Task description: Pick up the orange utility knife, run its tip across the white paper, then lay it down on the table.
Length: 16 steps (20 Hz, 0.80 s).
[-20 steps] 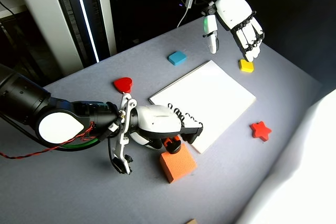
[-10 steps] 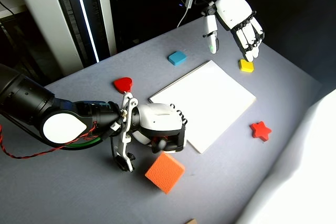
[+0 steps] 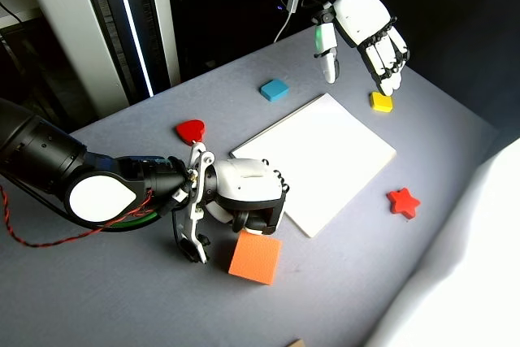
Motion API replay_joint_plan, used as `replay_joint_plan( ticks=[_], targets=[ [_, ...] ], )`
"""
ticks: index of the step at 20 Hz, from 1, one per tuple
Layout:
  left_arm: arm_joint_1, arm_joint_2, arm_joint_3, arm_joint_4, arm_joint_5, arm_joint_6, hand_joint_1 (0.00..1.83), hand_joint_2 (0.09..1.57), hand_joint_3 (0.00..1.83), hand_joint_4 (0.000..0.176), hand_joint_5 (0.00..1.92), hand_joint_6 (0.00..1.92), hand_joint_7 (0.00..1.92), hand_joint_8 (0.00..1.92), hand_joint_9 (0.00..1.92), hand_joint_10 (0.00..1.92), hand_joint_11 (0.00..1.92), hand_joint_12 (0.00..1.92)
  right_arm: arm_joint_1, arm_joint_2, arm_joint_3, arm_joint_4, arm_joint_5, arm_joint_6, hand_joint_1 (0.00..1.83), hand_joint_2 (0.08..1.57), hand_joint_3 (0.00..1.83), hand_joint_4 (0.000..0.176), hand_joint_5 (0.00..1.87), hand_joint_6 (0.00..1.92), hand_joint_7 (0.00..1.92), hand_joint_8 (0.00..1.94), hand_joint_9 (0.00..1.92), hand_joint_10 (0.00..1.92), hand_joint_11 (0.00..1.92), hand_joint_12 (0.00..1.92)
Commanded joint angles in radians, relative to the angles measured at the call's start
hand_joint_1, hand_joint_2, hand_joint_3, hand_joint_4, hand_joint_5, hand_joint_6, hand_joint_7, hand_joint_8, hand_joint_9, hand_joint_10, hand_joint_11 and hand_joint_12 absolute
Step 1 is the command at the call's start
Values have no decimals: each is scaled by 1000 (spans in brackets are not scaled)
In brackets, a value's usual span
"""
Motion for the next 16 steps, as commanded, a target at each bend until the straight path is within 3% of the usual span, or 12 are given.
replay_joint_plan(
  ticks=[1,7,10,11,16],
  targets=[
    [-8,4,5,63,-94,1,161,1290,1,63,90,1,182,6,301,5,0,1081,18,9,-8,28,66,5,1554,1227,20,176,1320,1921,1510,1941,1664,1921,1698,1921],
    [-8,4,5,63,-94,0,135,1291,1,67,68,1,166,3,293,3,0,1083,59,62,-52,28,58,22,1568,1226,14,176,1300,1921,1509,1941,1653,1921,1670,1921],
    [-8,4,5,63,-94,0,196,1286,0,66,84,7,169,3,291,2,0,1081,80,82,-68,28,57,27,1375,1288,36,176,1134,1921,1484,1941,1632,1921,1668,1921],
    [-7,4,5,63,-94,0,188,1288,0,65,82,5,174,4,294,3,0,1084,88,86,-70,28,57,29,1307,1290,35,176,1157,1921,1475,1941,1620,1921,1664,1921],
    [-6,4,7,63,-94,0,174,1292,0,61,90,3,170,4,300,6,0,1098,132,90,-93,91,-11,28,1497,1255,10,176,1253,1921,1497,1941,1630,1921,1657,1921]
  ],
)
